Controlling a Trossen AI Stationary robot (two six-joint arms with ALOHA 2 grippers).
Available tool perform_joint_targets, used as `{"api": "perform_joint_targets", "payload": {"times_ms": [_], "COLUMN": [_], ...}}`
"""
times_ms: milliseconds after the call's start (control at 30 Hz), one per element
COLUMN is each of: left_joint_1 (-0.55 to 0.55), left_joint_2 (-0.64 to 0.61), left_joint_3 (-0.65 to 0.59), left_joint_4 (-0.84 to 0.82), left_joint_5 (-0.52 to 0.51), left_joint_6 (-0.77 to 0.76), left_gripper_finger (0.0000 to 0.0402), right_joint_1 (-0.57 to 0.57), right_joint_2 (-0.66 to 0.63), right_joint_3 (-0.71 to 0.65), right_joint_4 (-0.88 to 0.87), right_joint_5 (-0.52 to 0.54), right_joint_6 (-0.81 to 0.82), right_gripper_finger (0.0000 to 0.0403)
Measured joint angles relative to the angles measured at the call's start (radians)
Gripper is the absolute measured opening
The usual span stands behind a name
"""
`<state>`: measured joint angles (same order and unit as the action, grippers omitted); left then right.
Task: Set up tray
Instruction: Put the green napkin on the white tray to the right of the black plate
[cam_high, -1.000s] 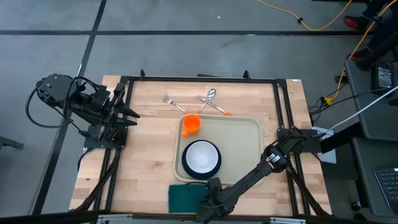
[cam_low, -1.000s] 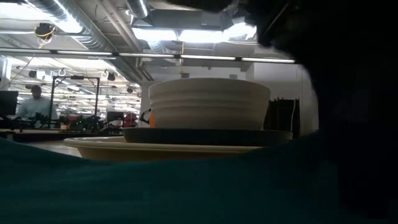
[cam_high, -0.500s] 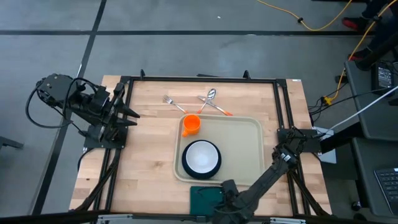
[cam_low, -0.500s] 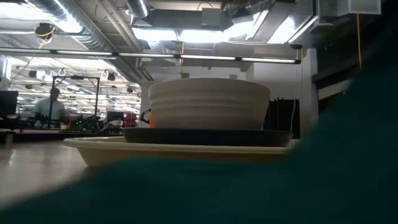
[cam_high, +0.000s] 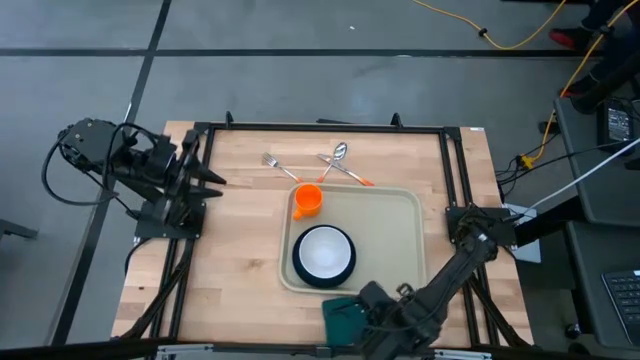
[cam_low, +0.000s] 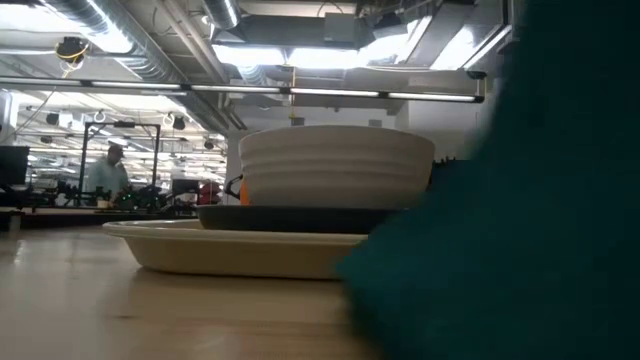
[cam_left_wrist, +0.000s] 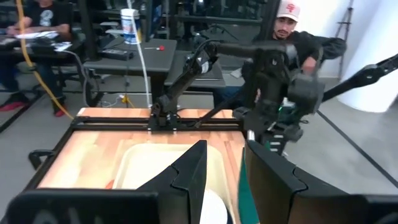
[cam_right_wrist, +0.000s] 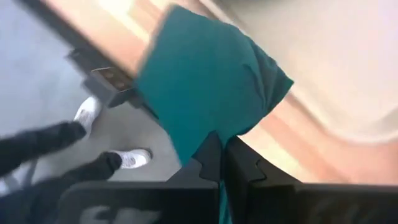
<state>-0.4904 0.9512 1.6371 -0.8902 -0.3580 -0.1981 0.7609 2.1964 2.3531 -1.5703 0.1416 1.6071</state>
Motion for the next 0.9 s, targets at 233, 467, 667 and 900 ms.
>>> {"api": "perform_joint_targets", "payload": {"times_ms": [233,467,667,900], "left_joint_1": [0.000,0.000,0.000,0.000], "left_joint_2": [0.000,0.000,0.004,0.004], "left_joint_3": [0.000,0.000,0.000,0.000], "left_joint_4": [0.000,-0.003,-0.003,-0.003], "left_joint_5": [-0.078,-0.200,-0.332,-0.471], "left_joint_6": [-0.020,-0.025,-0.054,-0.129], "left_gripper_finger": [0.0102,0.0102,0.0102,0.0102], "right_joint_1": [-0.002,-0.029,-0.042,-0.113], "right_joint_2": [-0.174,-0.317,-0.381,-0.485], "right_joint_3": [0.000,0.001,-0.011,-0.065], "right_joint_4": [-0.001,-0.001,0.000,0.001], "right_joint_5": [0.035,0.025,0.003,-0.046], "right_joint_6": [-0.333,-0.747,-1.283,-1.595], "right_gripper_finger": [0.0006,0.0005,0.0005,0.0004]}}
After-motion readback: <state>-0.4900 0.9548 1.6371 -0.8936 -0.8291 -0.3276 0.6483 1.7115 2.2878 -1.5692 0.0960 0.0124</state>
